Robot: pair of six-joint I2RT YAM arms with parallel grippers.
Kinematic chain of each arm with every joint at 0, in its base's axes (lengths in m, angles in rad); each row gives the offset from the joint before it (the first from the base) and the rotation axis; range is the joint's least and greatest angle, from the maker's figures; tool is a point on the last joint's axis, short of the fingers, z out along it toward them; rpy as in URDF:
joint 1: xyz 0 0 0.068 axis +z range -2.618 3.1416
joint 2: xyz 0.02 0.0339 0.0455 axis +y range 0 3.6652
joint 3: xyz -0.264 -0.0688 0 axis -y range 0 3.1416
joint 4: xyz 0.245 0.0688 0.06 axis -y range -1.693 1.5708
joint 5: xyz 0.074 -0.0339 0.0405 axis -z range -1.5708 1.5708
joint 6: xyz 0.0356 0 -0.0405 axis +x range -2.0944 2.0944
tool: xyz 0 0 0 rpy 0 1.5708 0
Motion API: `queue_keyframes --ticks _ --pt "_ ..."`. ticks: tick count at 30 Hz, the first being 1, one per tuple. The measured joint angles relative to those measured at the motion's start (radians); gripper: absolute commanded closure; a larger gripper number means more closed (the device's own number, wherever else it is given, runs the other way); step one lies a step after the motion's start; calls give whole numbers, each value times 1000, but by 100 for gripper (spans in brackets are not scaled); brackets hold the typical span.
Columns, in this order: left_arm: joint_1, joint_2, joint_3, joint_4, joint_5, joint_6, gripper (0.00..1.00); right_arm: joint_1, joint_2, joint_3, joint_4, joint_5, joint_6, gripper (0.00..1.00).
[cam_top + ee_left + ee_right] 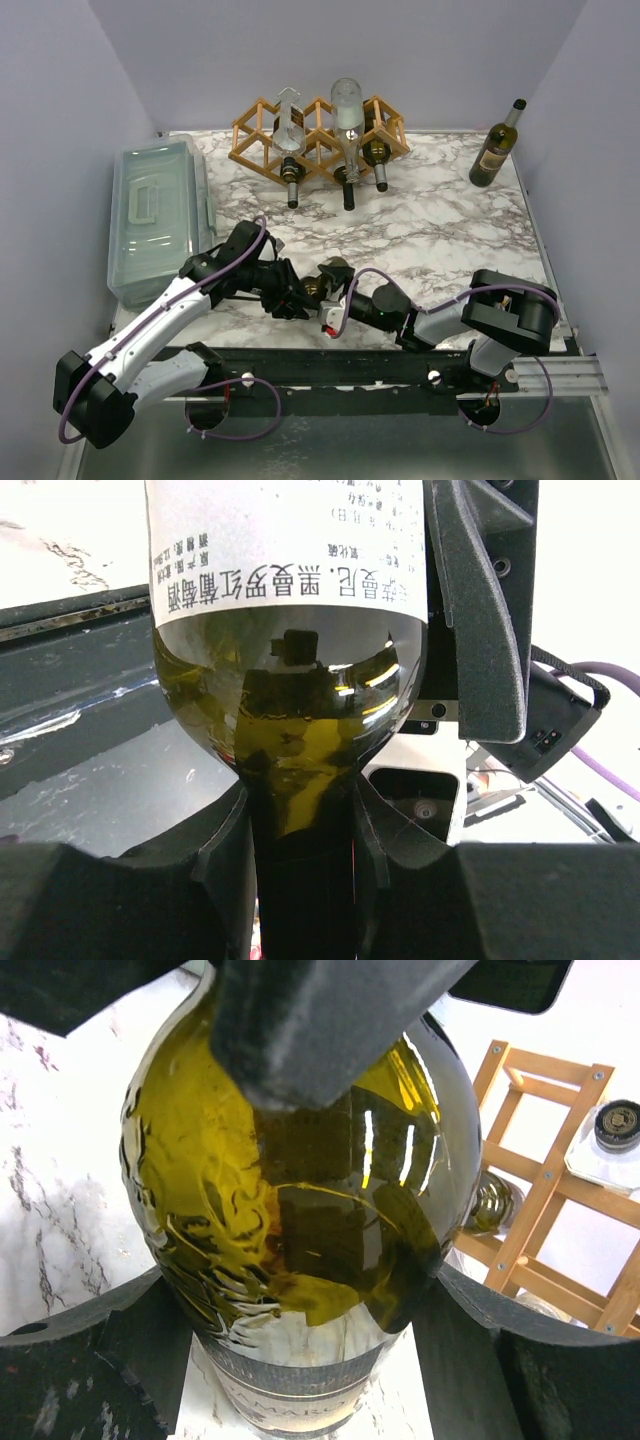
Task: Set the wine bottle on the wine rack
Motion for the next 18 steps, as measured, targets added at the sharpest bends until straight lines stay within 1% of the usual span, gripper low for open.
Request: queue_keyframes --ticks 1,2,3,4,7,10,14,18 --pt "-3 -8 0 -4 -8 2 100 2 4 0 8 3 0 35" --pt "-6 -20 0 -13 -19 2 100 3 10 0 18 3 1 27" --pt "-10 -37 0 -24 -33 2 100 5 14 0 29 4 2 15" --pt "-12 -52 0 -34 -40 2 100 8 16 0 40 2 2 0" --pt "-11 -140 -13 -64 -112 24 100 13 16 -19 77 0 42 0" --pt "3 -224 -23 -84 -232 57 100 10 18 -50 91 2 76 0" --pt "6 -270 -23 -114 -342 129 100 11 18 -71 112 1 106 0" --pt "6 -303 -23 -153 -414 206 100 11 18 -75 140 10 120 0"
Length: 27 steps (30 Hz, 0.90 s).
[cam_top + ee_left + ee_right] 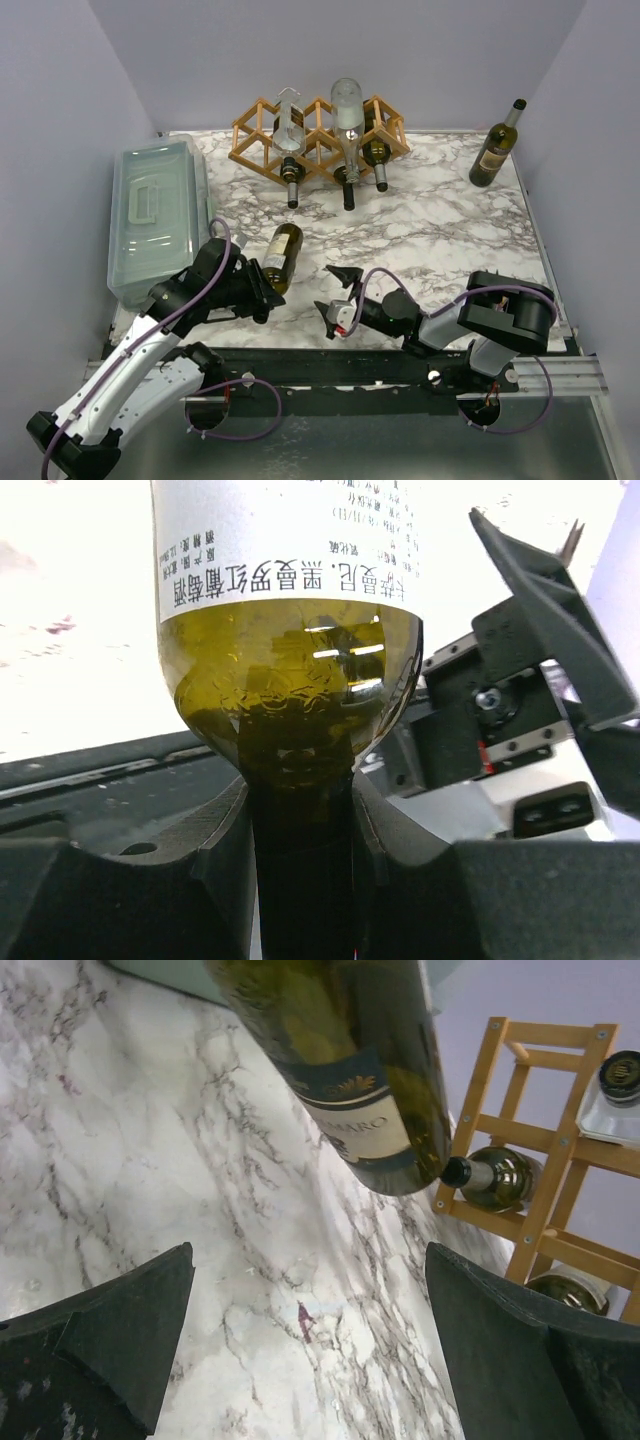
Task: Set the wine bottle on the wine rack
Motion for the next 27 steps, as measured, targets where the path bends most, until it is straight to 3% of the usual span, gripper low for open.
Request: queue_keyframes --ticks 14,22,27 --pt "0 -100 56 -94 -231 210 100 0 42 -19 134 266 71 0" --pt "0 -52 62 -71 -352 255 100 -18 -151 71 -33 350 265 0" --pt "0 25 73 3 -385 283 100 -127 -272 125 -266 357 471 0"
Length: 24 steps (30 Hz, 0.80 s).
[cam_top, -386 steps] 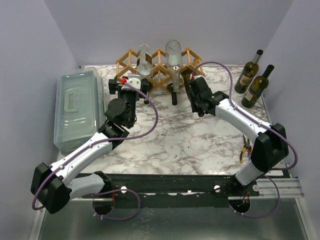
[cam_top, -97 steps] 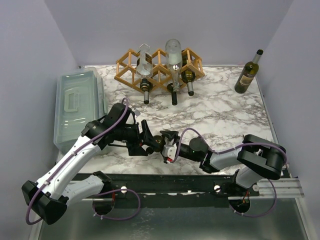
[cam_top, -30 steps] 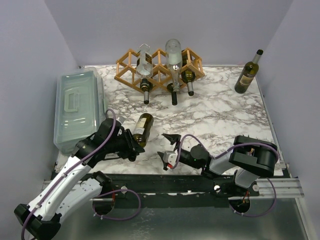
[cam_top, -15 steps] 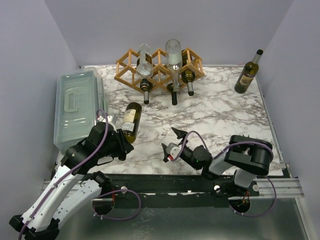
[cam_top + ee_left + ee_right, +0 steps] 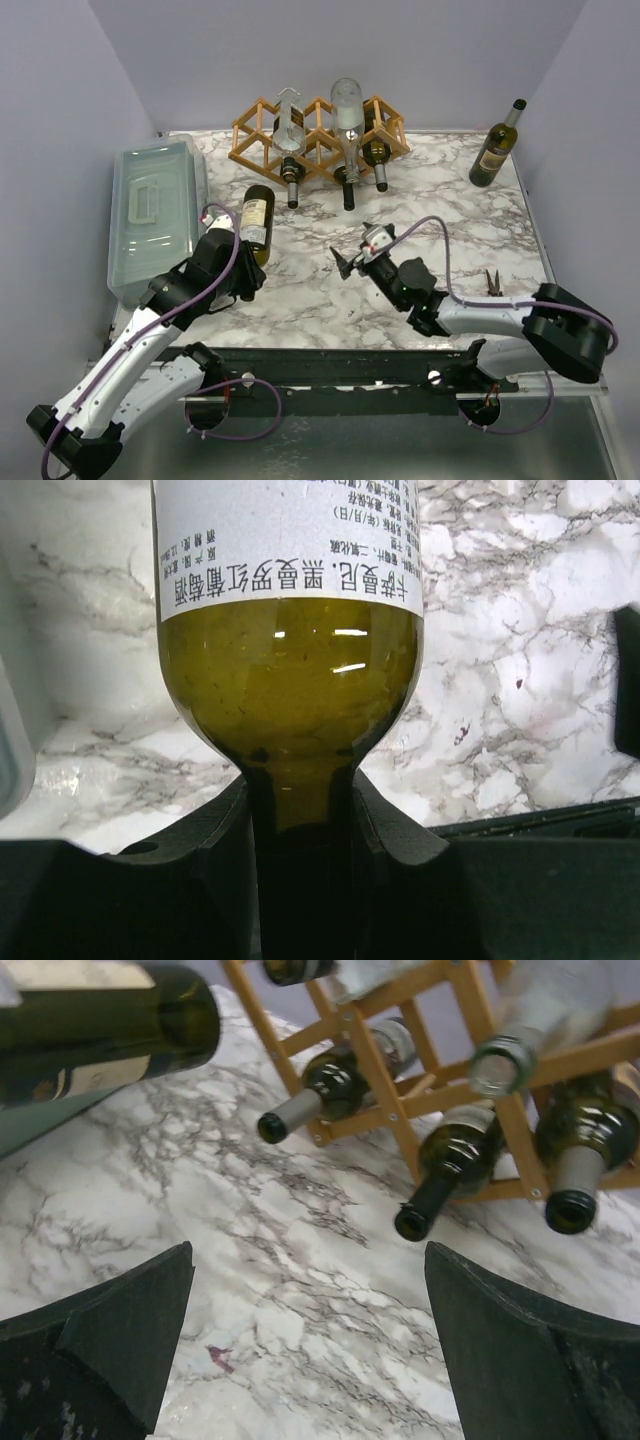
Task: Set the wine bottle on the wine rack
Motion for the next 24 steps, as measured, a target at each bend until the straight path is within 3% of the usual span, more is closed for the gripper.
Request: queue_keyframes --ticks 6,13,24 --pt "0 79 17 90 -18 47 100 -197 -220 116 -339 -34 266 0" --pt "10 146 33 166 -29 86 100 -233 -341 308 -691 -49 382 0" --pt "157 241 33 257 16 135 100 -233 -472 305 -905 -38 429 0"
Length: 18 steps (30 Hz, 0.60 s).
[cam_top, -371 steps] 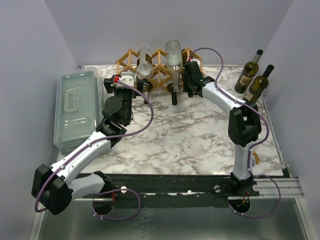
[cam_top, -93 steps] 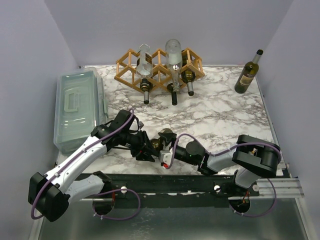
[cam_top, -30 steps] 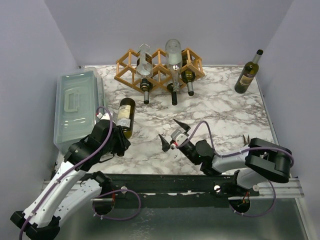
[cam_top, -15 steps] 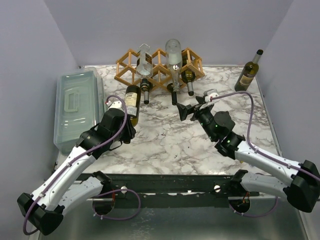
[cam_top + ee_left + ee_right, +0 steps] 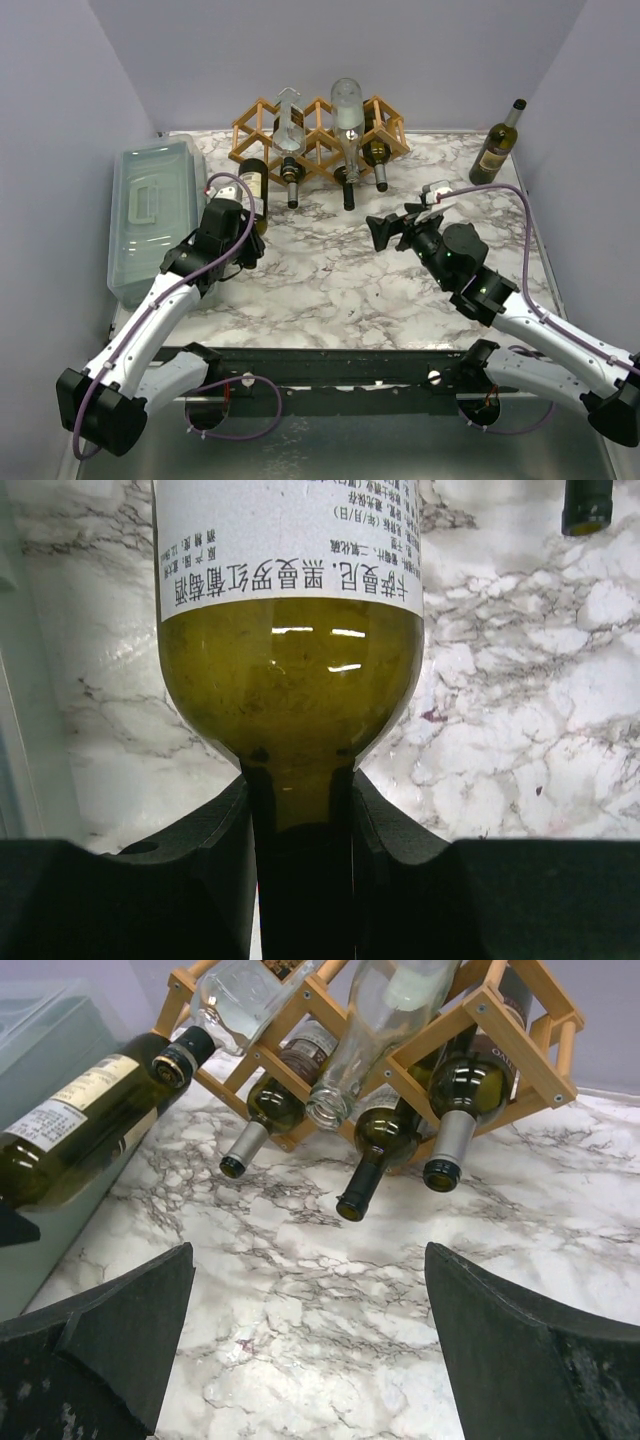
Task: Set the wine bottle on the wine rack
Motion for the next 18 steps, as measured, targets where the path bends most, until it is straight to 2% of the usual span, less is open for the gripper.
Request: queue_keyframes --ticks 8,18 --pt "129 113 0 87 116 32 100 0 -58 -17 -38 16 12 0" --pt "173 179 17 127 211 47 100 0 -71 -34 -39 25 14 0"
